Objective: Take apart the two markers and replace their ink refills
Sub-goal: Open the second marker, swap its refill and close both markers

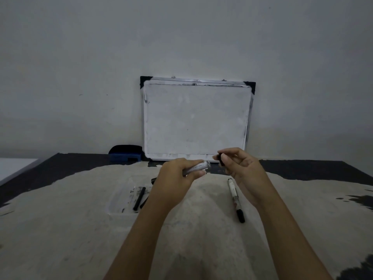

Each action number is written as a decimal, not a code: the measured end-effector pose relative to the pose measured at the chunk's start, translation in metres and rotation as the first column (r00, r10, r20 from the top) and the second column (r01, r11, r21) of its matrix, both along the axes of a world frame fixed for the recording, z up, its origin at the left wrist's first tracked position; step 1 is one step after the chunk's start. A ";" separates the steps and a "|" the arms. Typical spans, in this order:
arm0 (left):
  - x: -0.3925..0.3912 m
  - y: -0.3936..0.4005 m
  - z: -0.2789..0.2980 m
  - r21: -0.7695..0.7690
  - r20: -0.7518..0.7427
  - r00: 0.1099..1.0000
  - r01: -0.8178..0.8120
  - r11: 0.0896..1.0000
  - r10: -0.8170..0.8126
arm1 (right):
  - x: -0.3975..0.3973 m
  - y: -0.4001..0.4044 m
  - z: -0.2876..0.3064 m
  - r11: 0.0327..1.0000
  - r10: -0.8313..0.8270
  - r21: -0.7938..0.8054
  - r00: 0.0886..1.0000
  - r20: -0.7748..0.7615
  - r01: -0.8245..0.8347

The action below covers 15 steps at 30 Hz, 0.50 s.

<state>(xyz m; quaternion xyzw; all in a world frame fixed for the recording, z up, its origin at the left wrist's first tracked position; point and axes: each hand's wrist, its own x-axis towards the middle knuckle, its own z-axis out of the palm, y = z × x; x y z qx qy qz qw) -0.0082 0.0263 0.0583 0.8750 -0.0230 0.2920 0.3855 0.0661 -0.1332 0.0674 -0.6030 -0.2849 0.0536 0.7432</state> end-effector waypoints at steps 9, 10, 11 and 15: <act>-0.002 0.001 0.001 0.012 0.017 1.000 -0.005 1.000 0.005 | 0.000 0.007 -0.005 0.994 0.006 0.108 0.996 -0.084 0.003; -0.001 0.001 0.001 0.015 0.019 1.000 -0.006 1.000 0.006 | 0.001 0.008 -0.006 0.996 -0.009 0.083 0.998 -0.069 0.015; -0.001 0.001 0.001 0.019 0.020 1.000 -0.006 1.000 0.005 | 0.001 0.010 -0.007 0.998 -0.019 0.059 0.998 -0.055 0.023; -0.001 0.001 0.000 0.028 0.020 1.000 -0.007 1.000 0.006 | -0.001 0.015 -0.010 0.997 -0.030 0.068 0.998 -0.049 0.033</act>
